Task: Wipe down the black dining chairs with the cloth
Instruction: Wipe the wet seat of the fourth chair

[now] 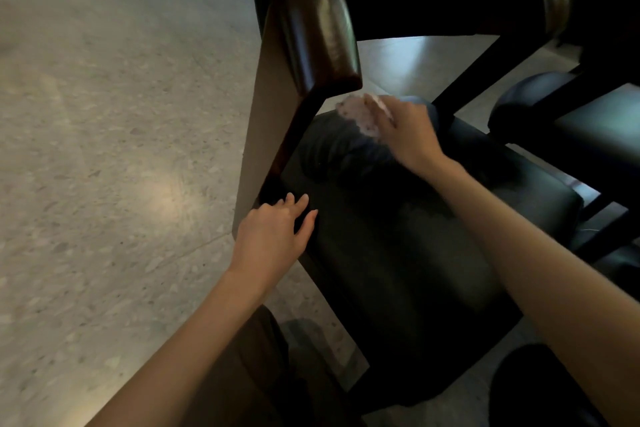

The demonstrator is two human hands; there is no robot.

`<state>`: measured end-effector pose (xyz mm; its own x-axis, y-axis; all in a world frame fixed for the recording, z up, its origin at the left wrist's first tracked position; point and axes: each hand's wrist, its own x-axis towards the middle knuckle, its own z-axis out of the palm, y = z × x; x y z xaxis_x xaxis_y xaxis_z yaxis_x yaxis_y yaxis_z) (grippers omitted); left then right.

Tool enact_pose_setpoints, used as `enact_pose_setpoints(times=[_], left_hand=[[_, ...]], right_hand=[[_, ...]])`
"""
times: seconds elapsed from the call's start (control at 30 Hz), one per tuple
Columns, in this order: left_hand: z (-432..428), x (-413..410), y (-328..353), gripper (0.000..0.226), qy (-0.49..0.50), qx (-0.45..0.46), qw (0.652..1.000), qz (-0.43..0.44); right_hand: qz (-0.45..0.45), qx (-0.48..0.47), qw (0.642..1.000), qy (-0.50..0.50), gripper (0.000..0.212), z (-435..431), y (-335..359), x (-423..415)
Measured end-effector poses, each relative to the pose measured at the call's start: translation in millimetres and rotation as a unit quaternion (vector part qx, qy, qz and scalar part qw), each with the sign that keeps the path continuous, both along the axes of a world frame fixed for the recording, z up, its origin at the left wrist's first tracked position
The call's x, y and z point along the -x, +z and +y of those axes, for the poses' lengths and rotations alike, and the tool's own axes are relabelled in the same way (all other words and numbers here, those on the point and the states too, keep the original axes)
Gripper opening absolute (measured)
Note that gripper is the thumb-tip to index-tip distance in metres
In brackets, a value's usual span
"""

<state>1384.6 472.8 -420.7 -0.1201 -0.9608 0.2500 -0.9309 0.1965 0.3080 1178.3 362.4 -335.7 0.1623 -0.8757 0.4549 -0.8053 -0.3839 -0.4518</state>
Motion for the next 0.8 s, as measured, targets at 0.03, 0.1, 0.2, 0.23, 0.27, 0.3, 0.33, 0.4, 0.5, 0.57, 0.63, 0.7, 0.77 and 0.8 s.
enact_pose_setpoints(times=[0.03,0.1,0.2,0.23,0.27,0.3,0.33,0.4,0.5,0.57,0.63,0.7,0.77,0.8], left_hand=[[-0.1,0.2,-0.8,0.041,0.0,0.003,1.0,0.0],[0.1,1.0,-0.7,0.041,0.001,0.006,1.0,0.01],[-0.9,0.4,-1.4,0.043,0.009,0.004,1.0,0.017],[-1.0,-0.2,-2.3,0.044,0.011,0.003,1.0,0.019],[-1.0,-0.5,-2.9,0.045,0.011,0.004,1.0,0.022],[-0.8,-0.8,-3.3,0.045,0.011,0.006,1.0,0.028],[-0.8,-1.1,-3.9,0.045,0.01,0.007,0.999,0.036],[-1.0,-1.3,-5.2,0.044,0.005,0.006,0.999,0.051],[-0.7,-2.6,-6.2,0.043,-0.003,0.012,0.998,0.057],[-0.3,-3.5,-5.4,0.042,-0.006,0.016,0.998,0.06],[1.0,-4.2,-5.9,0.042,-0.01,0.015,0.998,0.062],[2.6,-6.2,-7.2,0.042,-0.015,0.012,0.997,0.078],[4.5,-8.3,-8.8,0.04,-0.02,0.017,0.994,0.11],[5.7,-9.3,-10.2,0.038,-0.025,0.02,0.991,0.127]], right_hand=[[0.035,0.003,0.999,-0.021,0.035,-15.9,0.6,5.3],[0.063,-0.052,0.995,-0.055,0.043,-42.6,-4.6,13.3],[0.108,-0.134,0.984,-0.052,0.048,-64.2,-29.5,15.1],[0.143,-0.163,0.975,-0.041,0.05,-69.7,-41.7,15.6],[0.178,-0.192,0.964,-0.043,0.053,-73.4,-51.5,17.3],[0.192,-0.212,0.957,-0.052,0.056,-78.7,-60.6,18.9],[0.193,-0.219,0.954,-0.065,0.057,-78.6,-61.2,16.8],[0.182,-0.213,0.958,-0.061,0.051,-69.9,-55.2,7.7],[0.179,-0.203,0.963,-0.005,0.042,-40.0,-46.6,-13.7],[0.139,-0.217,0.966,0.034,0.044,-17.1,-45.7,-29.2],[0.102,-0.233,0.965,0.069,0.05,0.7,-48.4,-39.5],[0.091,-0.252,0.959,0.093,0.051,17.7,-52.7,-41.9],[0.063,-0.267,0.954,0.121,0.05,38.3,-52.5,-39.3],[0.045,-0.269,0.953,0.13,0.049,49.0,-52.7,-36.1]])
